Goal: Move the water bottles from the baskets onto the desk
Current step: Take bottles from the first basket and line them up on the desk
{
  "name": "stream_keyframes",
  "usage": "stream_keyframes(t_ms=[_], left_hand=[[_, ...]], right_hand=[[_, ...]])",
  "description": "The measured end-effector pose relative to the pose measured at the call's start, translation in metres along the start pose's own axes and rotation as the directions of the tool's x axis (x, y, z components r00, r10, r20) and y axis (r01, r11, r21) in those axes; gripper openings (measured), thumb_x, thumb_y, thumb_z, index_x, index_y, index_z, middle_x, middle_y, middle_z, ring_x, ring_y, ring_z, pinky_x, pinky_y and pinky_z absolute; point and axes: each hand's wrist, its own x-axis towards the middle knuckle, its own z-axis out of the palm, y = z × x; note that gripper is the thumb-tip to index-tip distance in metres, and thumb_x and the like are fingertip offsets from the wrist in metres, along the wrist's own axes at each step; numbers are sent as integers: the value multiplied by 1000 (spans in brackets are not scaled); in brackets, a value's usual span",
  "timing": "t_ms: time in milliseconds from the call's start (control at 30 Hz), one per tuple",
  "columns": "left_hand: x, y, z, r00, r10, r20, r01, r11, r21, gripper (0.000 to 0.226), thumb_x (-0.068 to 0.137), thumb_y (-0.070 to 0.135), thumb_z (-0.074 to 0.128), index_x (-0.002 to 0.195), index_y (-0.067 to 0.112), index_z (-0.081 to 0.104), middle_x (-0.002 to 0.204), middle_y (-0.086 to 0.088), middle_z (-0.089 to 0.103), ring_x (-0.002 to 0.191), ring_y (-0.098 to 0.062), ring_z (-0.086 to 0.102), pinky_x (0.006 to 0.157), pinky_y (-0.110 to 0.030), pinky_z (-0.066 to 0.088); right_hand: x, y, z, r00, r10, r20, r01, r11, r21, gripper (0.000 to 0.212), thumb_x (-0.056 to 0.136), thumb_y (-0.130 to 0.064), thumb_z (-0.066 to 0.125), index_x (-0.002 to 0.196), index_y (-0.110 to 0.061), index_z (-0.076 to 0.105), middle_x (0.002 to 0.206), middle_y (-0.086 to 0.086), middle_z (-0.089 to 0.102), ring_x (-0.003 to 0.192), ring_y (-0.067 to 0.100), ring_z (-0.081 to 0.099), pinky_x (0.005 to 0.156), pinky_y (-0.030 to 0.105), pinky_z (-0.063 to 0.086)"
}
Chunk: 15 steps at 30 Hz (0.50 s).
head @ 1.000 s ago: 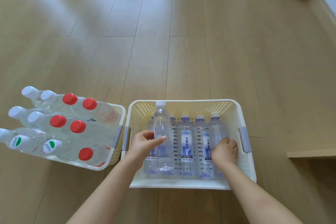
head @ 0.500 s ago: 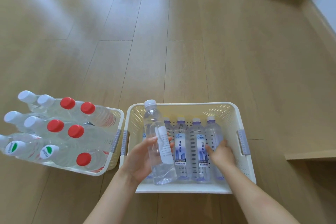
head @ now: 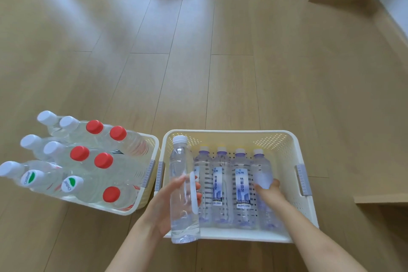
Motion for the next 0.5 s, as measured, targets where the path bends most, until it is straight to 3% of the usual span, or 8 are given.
stream_keyframes(t_ms=[67, 133, 200, 300, 400, 500], left_hand=[[-3, 2, 2, 1000, 20, -24, -18, 999, 47, 93, 33, 43, 93, 112, 7, 59, 83, -11, 68, 70, -22, 67, 65, -34, 56], [-4, 3, 6, 999, 41, -32, -38, 996, 77, 97, 31, 43, 93, 115, 9, 58, 83, -11, 70, 70, -21, 69, 62, -33, 56], [-6, 3, 15, 998, 55, -18, -53, 994, 92, 95, 31, 43, 93, 112, 9, 60, 82, -10, 71, 70, -21, 69, 61, -32, 57], [-7, 5, 29, 997, 77, -16, -74, 989, 129, 86, 36, 44, 90, 109, 9, 60, 80, -8, 72, 69, -20, 70, 59, -32, 56], [-5, 9, 42, 994, 107, 0, -106, 986, 129, 92, 35, 49, 90, 111, 10, 57, 85, -9, 68, 74, -22, 67, 65, -35, 56], [-7, 19, 56, 990, 135, 44, -139, 984, 110, 73, 48, 46, 85, 107, 9, 59, 86, -9, 65, 74, -22, 66, 69, -36, 55]], right_hand=[[-7, -3, -9, 995, -20, 99, -1, 980, 201, 75, 94, -35, 54, 148, -7, 10, 149, 19, 30, 118, 32, 48, 100, 46, 38], [-16, -7, -18, 979, -89, 183, 32, 954, 298, 80, 91, -43, 55, 150, -11, 12, 152, 15, 28, 122, 31, 47, 103, 46, 37], [-32, -12, -28, 941, -194, 279, 86, 930, 357, 65, 91, -44, 52, 144, -13, 30, 141, 15, 45, 123, 31, 48, 99, 45, 40], [-65, -24, -42, 879, -323, 350, 153, 887, 435, 43, 87, -45, 52, 121, -19, 58, 108, 15, 68, 100, 29, 63, 85, 40, 48], [-92, -41, -53, 803, -462, 377, 193, 799, 569, 45, 84, -39, 58, 122, -16, 61, 99, 14, 69, 85, 25, 66, 78, 41, 54], [-119, -62, -58, 765, -555, 326, 263, 732, 628, 45, 83, -40, 56, 117, -12, 63, 94, 9, 70, 83, 22, 67, 81, 42, 55]])
